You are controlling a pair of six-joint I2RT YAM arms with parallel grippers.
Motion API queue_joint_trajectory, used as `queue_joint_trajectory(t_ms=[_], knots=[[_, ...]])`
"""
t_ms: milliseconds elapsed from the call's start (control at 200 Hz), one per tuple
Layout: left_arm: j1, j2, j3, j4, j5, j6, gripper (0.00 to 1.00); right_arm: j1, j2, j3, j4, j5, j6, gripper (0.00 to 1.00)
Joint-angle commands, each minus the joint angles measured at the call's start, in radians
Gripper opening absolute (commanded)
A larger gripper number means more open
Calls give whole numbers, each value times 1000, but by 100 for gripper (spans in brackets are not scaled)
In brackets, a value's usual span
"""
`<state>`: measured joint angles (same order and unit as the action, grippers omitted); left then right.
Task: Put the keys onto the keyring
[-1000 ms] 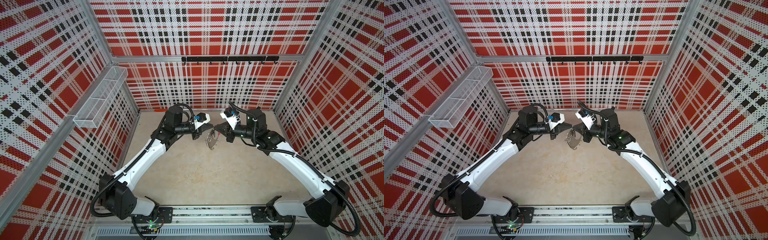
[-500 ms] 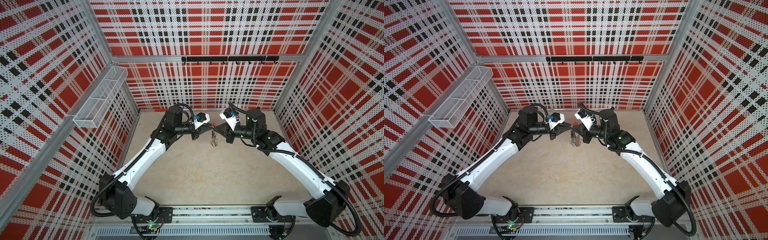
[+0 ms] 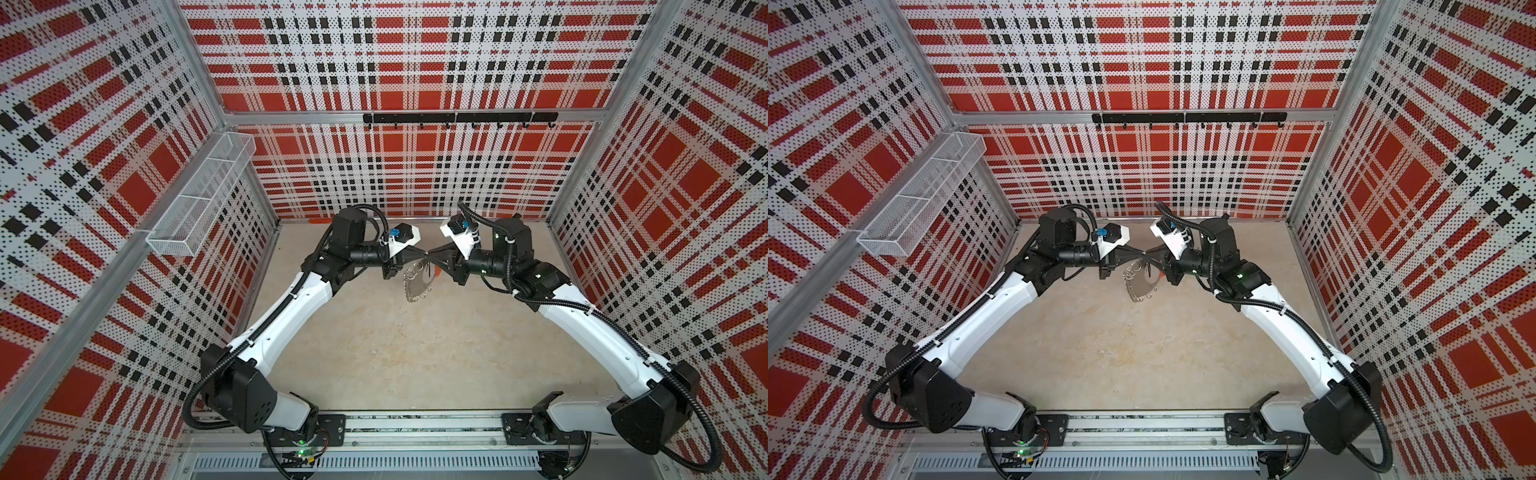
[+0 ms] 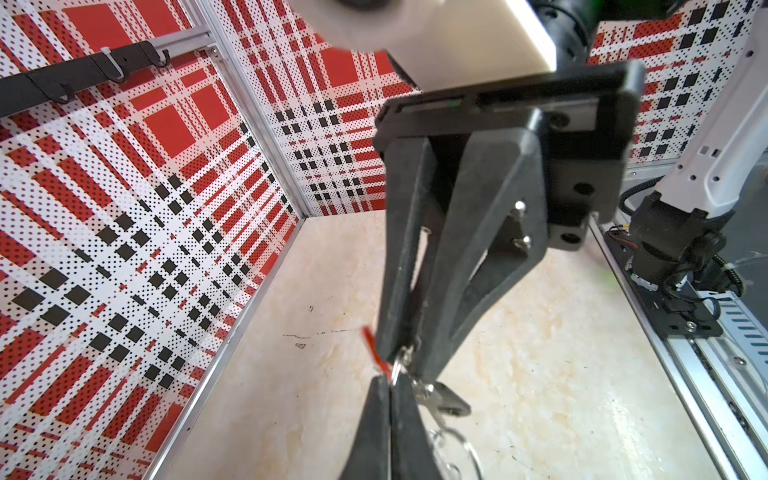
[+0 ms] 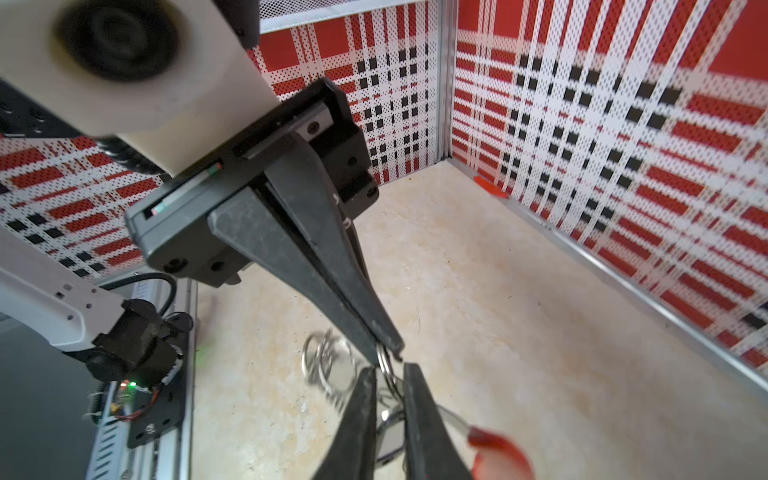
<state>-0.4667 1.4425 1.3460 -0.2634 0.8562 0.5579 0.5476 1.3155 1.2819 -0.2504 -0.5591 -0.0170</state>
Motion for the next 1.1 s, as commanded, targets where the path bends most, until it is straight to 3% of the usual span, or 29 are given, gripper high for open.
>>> queue_joint_trajectory(t_ms=[0, 100, 225, 436, 777, 927, 1092], knots=[[3, -43, -79, 201, 29, -137, 0, 12, -59, -2, 135, 56, 48, 34], [14, -87, -180, 458, 37, -302, 0, -1, -93, -56, 228, 69, 96, 37], [24, -103, -276, 735, 63, -496, 0, -42, -91, -65, 286, -13, 188, 41], [6, -87, -293, 843, 55, -600, 0, -154, -40, -122, 545, -220, 465, 38], [-3, -74, -410, 1290, 12, -882, 0, -167, -23, -187, 765, -408, 613, 42], [-2, -73, -418, 1351, 15, -923, 0, -173, 8, -194, 853, -450, 687, 41], [-3, -79, -417, 1395, -1, -978, 0, -171, 55, -205, 1038, -507, 851, 38]])
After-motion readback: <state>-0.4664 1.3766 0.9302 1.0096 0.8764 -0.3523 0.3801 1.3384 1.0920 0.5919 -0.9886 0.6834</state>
